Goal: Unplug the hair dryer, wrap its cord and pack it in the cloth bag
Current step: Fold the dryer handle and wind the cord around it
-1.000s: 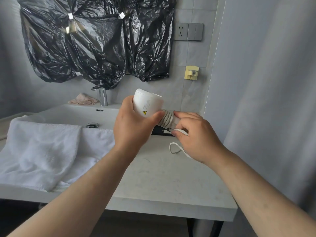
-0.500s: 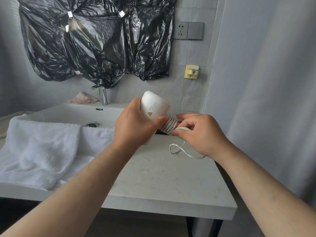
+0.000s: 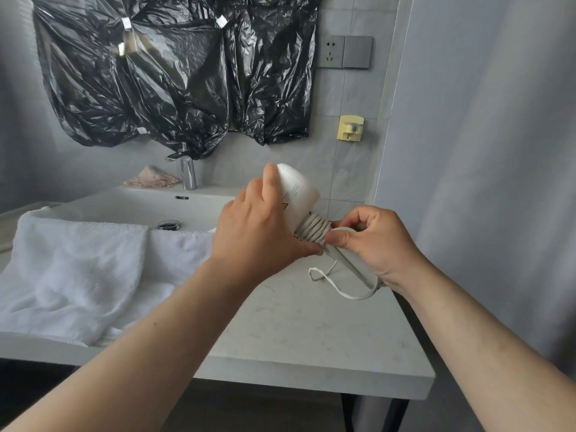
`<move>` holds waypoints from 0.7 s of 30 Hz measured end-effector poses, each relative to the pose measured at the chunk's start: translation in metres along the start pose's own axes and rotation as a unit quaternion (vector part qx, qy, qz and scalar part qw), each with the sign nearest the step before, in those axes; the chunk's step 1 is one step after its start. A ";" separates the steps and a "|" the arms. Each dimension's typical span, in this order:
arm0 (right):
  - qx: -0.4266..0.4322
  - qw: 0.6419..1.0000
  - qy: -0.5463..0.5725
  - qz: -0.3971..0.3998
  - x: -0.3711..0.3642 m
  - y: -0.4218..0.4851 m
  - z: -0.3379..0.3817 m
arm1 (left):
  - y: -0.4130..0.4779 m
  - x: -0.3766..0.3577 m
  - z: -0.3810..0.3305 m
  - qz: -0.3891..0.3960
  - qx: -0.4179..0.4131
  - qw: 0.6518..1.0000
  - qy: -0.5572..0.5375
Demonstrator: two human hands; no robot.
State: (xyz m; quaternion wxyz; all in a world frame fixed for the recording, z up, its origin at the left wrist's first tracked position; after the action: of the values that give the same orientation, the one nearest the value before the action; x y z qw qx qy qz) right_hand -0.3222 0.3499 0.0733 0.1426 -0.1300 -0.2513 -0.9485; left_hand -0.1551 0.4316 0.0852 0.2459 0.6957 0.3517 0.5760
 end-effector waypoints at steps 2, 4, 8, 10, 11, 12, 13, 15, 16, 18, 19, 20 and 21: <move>-0.007 1.000 0.010 0.015 0.000 0.000 -0.001 | 0.000 -0.004 -0.001 0.013 0.003 1.000 -0.008; -0.017 0.999 0.022 0.039 0.000 -0.001 -0.004 | 0.000 -0.008 0.001 0.033 0.010 0.999 -0.033; -0.020 0.996 0.029 0.077 0.002 -0.003 -0.004 | 0.009 -0.018 0.023 0.045 0.120 0.969 -0.212; -0.013 0.997 0.013 0.075 0.001 -0.003 -0.001 | 0.012 -0.020 0.030 0.057 0.136 0.951 -0.272; -0.012 0.997 0.002 0.070 0.000 -0.002 -0.001 | 0.013 -0.019 0.031 0.067 0.130 0.947 -0.286; -0.013 0.997 -0.005 0.070 0.000 -0.001 -0.002 | 0.013 -0.016 0.031 0.074 0.123 0.946 -0.292; -0.017 0.997 -0.006 0.076 -0.001 -0.001 -0.002 | 0.014 -0.012 0.031 0.080 0.110 0.948 -0.287; -0.026 0.994 -0.020 0.107 -0.002 0.000 -0.003 | 0.015 -0.004 0.028 0.090 0.069 0.963 -0.243; -0.027 0.991 -0.041 0.128 -0.003 0.000 -0.003 | 0.016 0.000 0.026 0.094 0.043 0.971 -0.214; -0.024 0.979 -0.102 0.177 -0.006 0.000 -0.002 | 0.017 0.007 0.023 0.097 -0.007 0.981 -0.166; -0.028 0.971 -0.132 0.195 -0.007 -0.001 -0.002 | 0.017 0.010 0.021 0.097 -0.031 0.984 -0.147; -0.031 0.966 -0.155 0.206 -0.008 0.000 -0.002 | 0.017 0.013 0.019 0.095 -0.055 0.986 -0.127; -0.026 0.962 -0.174 0.210 -0.007 0.000 -0.003 | 0.017 0.015 0.016 0.092 -0.079 0.987 -0.108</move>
State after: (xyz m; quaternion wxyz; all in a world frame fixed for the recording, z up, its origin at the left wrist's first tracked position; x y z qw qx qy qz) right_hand -0.3161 0.3502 0.0685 0.2892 -0.3463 -0.2144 -0.8663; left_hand -0.1345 0.4336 0.1044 0.2831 0.7617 0.2111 0.5432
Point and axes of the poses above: each hand's wrist, its own y-axis towards the middle knuckle, its own x-axis out of the back of the hand, z = x × y, the point moved 2 cm from there along y, towards the middle knuckle, and after that the axes turned 1 degree about -y, right-handed, at the moved point
